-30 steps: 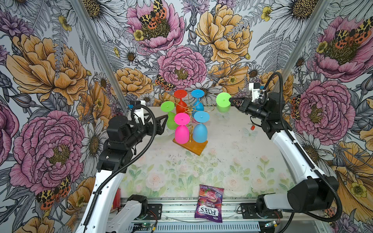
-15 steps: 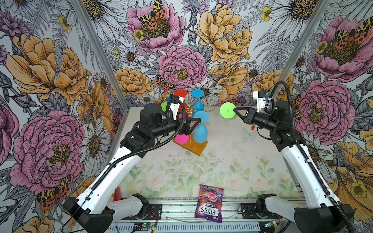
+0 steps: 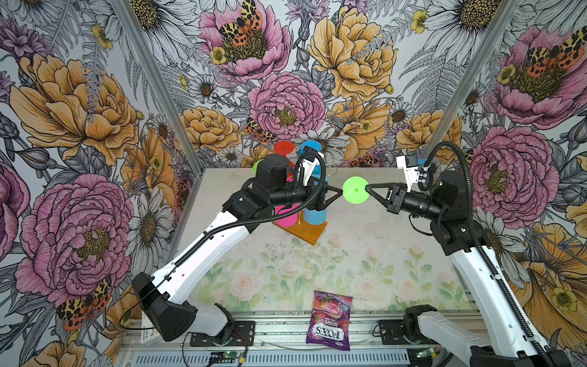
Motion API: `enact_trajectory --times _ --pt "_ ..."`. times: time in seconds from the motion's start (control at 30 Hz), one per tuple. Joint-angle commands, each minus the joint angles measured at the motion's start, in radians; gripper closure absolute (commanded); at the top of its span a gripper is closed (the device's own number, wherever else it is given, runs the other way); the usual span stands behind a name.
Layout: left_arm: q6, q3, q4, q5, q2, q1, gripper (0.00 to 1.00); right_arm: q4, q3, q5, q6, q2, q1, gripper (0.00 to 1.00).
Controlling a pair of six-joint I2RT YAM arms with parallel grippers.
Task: Take the wine glass off the wine glass rack
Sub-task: Pick up the wine glass from the wine glass rack.
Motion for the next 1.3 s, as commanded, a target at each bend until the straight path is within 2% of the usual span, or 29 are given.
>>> enact_trajectory --times 0.0,0.33,0.67,1.13,1.2,1.27 --pt "-0.021 0.038 0.000 0.055 0.031 -0.013 0.27 0.008 -0.008 -0.040 -0.025 -0.017 0.009 1.00" --pt "-0.046 0.107 0.005 0.144 0.107 -0.042 0.41 0.008 -0.016 -0.052 -0.039 -0.026 0.015 1.00" --pt "-0.078 0.112 0.015 0.209 0.126 -0.048 0.71 0.010 -0.019 -0.036 -0.047 -0.029 0.014 1.00" --pt "-0.099 0.102 0.054 0.261 0.130 -0.048 0.98 0.010 -0.020 -0.030 -0.036 -0.026 0.004 1.00" --pt "-0.099 0.103 0.056 0.266 0.133 -0.047 1.00 0.009 -0.018 -0.026 -0.030 -0.027 -0.004 0.93" --pt "-0.099 0.102 0.057 0.271 0.133 -0.047 1.00 0.010 -0.013 -0.016 -0.019 -0.025 -0.015 0.78"
